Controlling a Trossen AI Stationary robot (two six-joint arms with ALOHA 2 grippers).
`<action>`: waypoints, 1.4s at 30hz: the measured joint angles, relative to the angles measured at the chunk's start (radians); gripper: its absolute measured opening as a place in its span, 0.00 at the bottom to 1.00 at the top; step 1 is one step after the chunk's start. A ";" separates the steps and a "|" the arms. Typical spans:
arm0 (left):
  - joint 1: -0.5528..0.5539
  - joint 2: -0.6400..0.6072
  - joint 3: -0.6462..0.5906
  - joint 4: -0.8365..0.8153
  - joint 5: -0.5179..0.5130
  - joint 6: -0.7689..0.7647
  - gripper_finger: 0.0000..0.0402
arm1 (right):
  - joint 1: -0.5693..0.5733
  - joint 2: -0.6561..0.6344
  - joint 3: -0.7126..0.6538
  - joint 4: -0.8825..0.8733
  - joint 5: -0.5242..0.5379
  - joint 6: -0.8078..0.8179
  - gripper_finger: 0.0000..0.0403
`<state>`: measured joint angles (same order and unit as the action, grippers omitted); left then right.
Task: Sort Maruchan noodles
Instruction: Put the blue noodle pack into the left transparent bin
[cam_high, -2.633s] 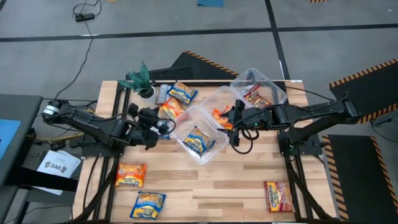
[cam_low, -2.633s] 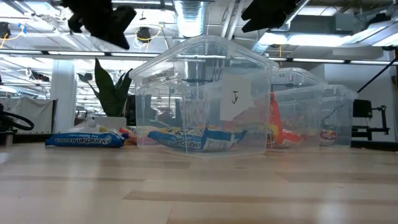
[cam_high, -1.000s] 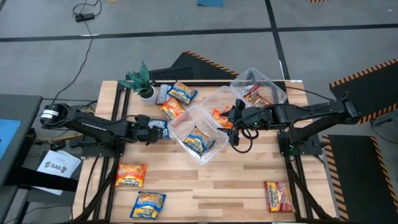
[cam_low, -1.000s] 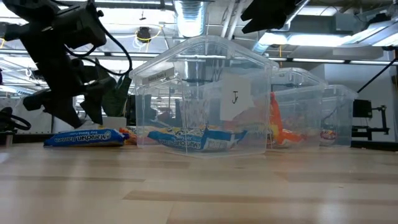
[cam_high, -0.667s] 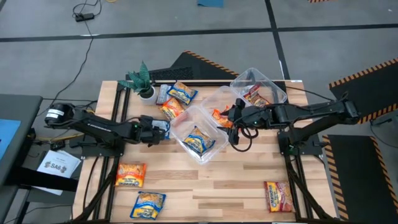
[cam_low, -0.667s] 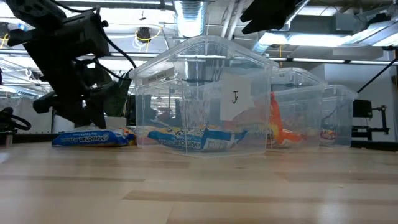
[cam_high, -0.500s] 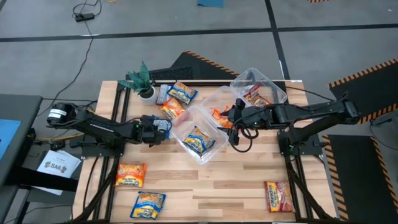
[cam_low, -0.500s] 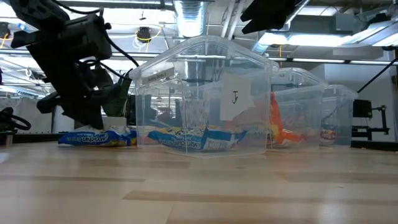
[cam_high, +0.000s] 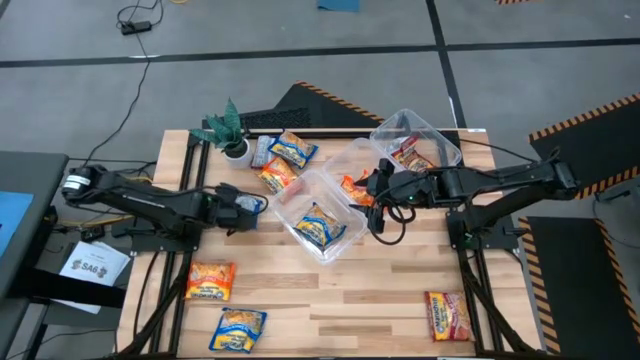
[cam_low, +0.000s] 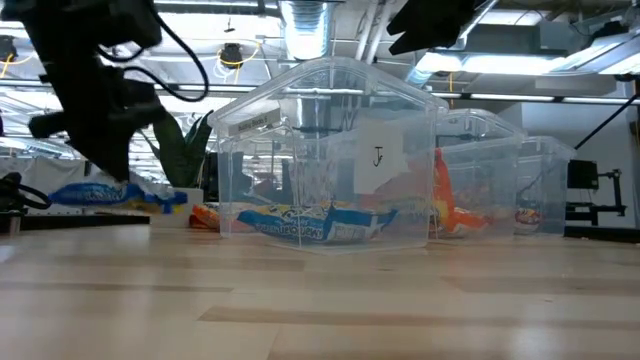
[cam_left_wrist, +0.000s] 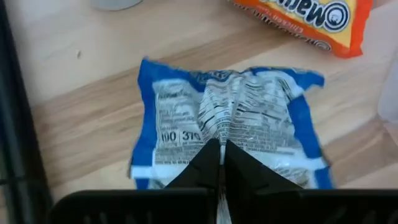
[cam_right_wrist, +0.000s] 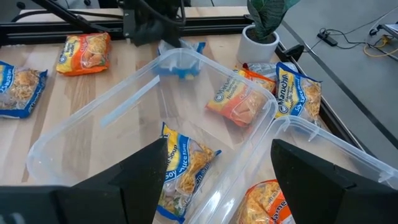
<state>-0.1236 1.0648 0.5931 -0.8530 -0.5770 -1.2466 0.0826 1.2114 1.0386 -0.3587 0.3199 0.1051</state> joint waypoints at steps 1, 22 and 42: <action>-0.007 -0.017 0.002 -0.013 -0.001 -0.005 0.00 | 0.000 0.000 0.000 0.000 0.000 0.000 0.76; -0.034 -0.222 0.255 0.045 -0.340 0.327 0.00 | -0.009 0.000 0.000 0.054 0.000 -0.006 0.76; -0.033 0.148 0.259 0.946 0.044 1.052 0.00 | 0.021 -0.093 -0.001 0.106 -0.002 -0.060 0.76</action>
<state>-0.1570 1.2132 0.8520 0.0932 -0.5326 -0.1946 0.1035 1.1186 1.0378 -0.2531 0.3179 0.0448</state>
